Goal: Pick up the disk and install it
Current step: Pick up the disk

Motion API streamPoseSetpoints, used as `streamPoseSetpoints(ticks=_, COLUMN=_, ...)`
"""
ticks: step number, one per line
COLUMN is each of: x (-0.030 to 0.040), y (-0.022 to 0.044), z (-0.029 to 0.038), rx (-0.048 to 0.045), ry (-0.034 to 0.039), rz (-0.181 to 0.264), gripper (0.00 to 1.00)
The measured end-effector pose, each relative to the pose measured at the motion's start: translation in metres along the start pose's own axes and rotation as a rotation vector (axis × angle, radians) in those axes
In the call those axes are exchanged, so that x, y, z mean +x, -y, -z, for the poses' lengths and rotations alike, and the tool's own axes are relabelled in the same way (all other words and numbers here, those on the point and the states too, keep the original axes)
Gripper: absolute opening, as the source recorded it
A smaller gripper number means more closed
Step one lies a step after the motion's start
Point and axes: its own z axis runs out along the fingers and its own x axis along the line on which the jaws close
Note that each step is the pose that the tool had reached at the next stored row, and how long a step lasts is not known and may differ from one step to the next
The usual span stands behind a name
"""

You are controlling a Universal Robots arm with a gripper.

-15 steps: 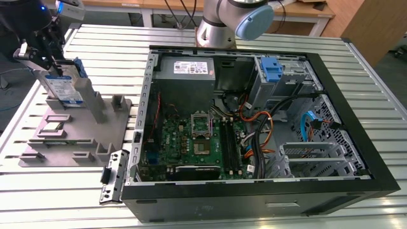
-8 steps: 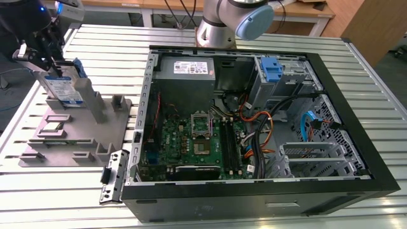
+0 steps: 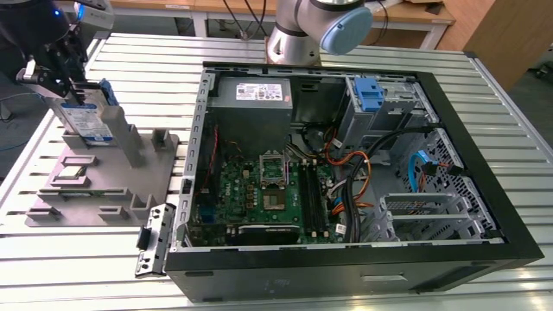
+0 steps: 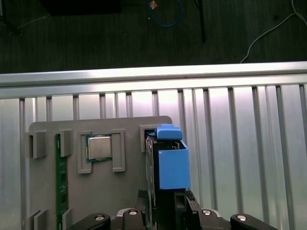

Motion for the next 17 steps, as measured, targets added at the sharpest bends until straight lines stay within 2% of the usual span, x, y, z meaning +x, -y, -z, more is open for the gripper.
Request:
streamPoseSetpoints(ticks=10, x=0.0001, y=0.0000, z=0.0001, rx=-0.0001, ry=-0.0002, rz=0.000, gripper=0.41)
streamPoseSetpoints(ticks=11, x=0.0001, y=0.0000, z=0.0000, rx=-0.0001, ry=-0.0001, rz=0.000, gripper=0.35)
streamPoseSetpoints(ticks=17, x=0.0001, y=0.0000, z=0.0000, rx=0.0000, ry=0.0000, rz=0.000, gripper=0.35)
